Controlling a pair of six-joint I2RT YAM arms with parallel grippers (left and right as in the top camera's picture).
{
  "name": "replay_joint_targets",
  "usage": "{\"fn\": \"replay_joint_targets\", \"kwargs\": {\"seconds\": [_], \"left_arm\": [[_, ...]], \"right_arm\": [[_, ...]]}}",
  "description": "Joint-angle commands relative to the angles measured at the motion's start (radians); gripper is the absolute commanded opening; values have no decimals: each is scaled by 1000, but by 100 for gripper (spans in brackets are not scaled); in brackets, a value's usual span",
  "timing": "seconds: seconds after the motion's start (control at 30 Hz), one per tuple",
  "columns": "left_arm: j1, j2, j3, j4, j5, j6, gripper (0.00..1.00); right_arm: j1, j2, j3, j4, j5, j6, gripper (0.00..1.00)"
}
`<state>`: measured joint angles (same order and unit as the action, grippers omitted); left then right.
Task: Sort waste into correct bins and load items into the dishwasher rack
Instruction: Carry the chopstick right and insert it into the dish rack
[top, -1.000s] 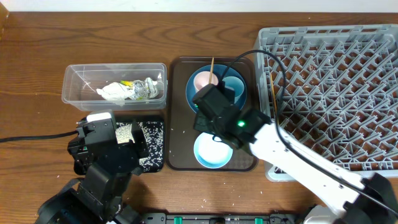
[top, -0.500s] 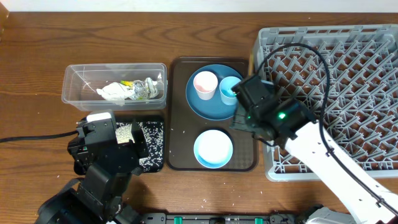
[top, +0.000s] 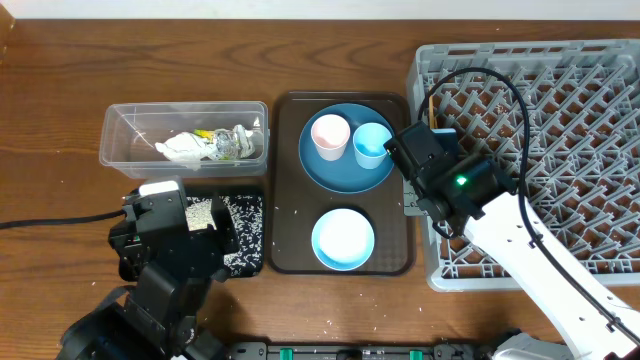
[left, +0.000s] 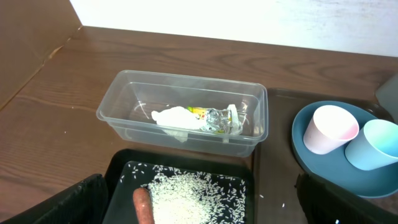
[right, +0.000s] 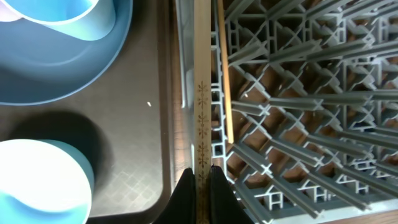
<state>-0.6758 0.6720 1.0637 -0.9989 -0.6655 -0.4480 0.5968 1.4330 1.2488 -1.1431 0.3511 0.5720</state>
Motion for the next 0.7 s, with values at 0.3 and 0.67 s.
{"fn": "replay_joint_targets", "kwargs": {"seconds": [0.3,0.67], "left_arm": [[3,-1,16,-3,-23,-5,99],[3,-1,16,-3,-23,-5,99]], "right_arm": [[-15,-6,-6,-9,69,-25,1],[-16,-6,-87,-12,167,-30,1]]}}
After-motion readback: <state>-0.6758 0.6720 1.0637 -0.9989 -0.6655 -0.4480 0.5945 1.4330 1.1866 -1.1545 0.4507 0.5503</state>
